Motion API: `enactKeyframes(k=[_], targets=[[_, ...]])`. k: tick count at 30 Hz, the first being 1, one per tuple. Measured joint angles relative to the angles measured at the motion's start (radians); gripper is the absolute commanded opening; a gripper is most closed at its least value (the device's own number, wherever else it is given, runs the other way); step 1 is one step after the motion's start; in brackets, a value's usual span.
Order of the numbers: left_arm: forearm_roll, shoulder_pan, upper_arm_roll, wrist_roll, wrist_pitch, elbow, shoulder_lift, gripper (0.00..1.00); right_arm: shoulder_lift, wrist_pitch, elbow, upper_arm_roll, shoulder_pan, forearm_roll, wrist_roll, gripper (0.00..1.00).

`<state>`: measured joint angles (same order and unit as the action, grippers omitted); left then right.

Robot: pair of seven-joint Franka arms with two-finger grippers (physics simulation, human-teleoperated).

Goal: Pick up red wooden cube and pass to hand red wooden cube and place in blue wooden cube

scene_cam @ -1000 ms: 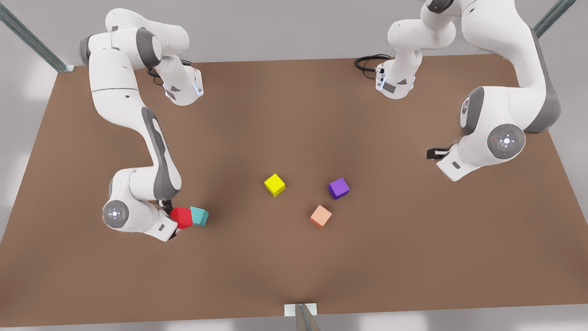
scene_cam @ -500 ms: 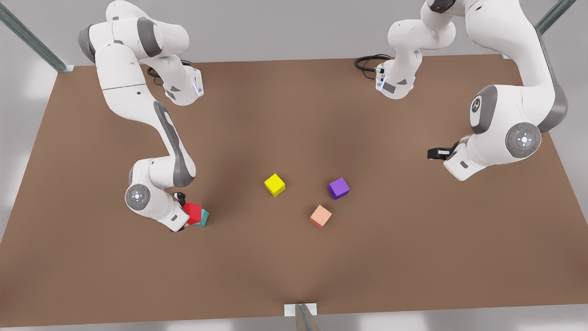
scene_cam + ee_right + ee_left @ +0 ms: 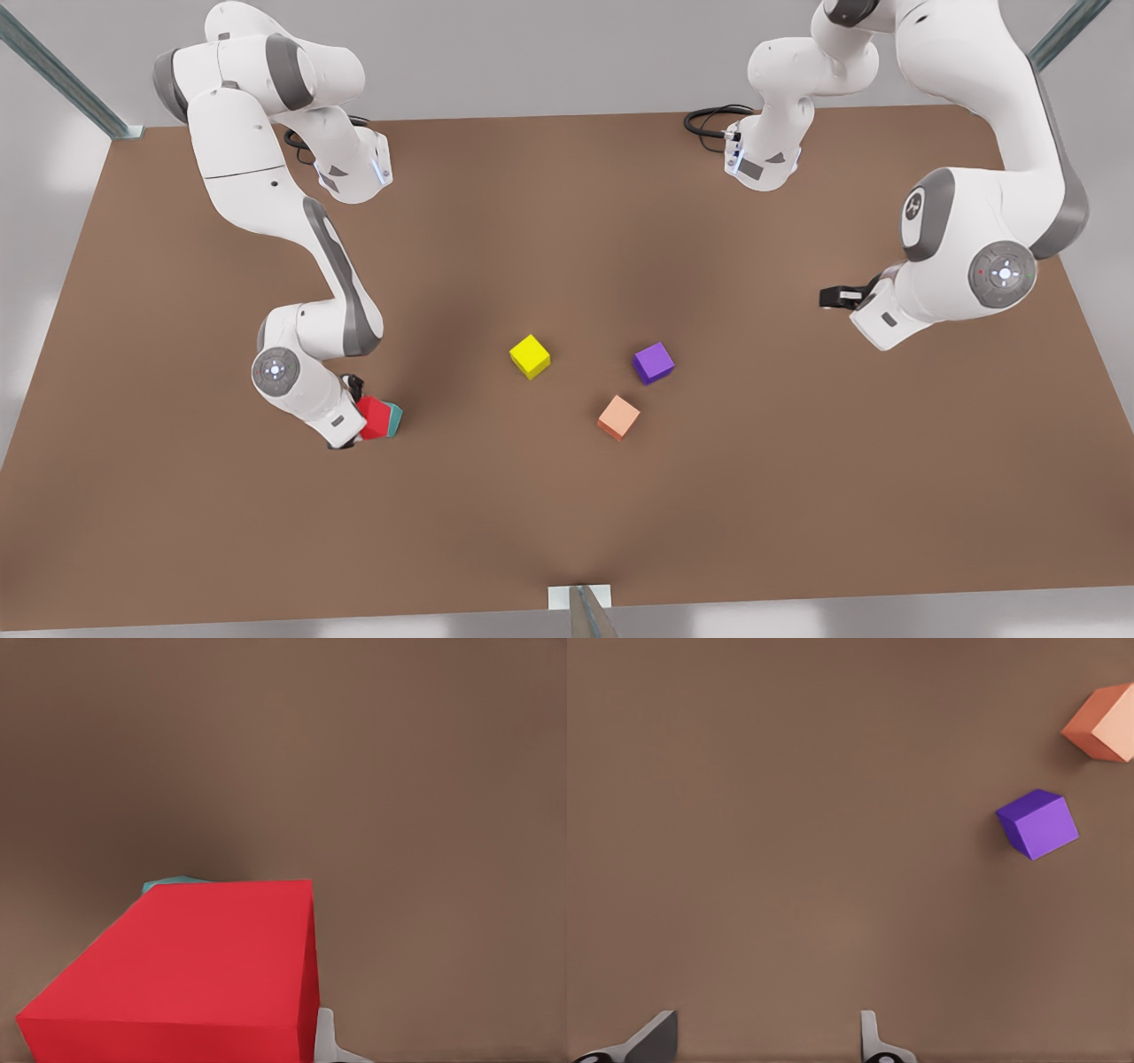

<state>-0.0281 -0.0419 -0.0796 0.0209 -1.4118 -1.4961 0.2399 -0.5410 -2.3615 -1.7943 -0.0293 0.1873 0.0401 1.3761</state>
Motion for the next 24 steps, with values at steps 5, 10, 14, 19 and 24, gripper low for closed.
enactKeyframes(k=[5,10,14,19,24], targets=[[0.001,0.004,0.0,-0.001,-0.002,0.0,0.002,1.0,-0.001,-0.021,-0.001,-0.001,0.001,-0.013,-0.047,1.0],[0.001,0.006,0.0,-0.002,-0.002,0.0,0.002,1.0,-0.002,-0.026,-0.016,-0.001,0.007,-0.024,-0.089,1.0],[0.001,0.007,0.001,-0.003,-0.001,-0.003,0.009,1.0,-0.001,0.008,-0.021,-0.001,0.009,-0.018,-0.097,1.0],[0.001,0.007,0.001,-0.004,0.0,-0.003,0.015,1.0,0.002,0.062,-0.027,-0.001,0.016,0.002,-0.079,1.0],[0.001,0.007,0.001,-0.004,0.0,-0.003,0.017,1.0,0.0,0.088,-0.025,-0.001,0.017,0.009,-0.062,1.0]])
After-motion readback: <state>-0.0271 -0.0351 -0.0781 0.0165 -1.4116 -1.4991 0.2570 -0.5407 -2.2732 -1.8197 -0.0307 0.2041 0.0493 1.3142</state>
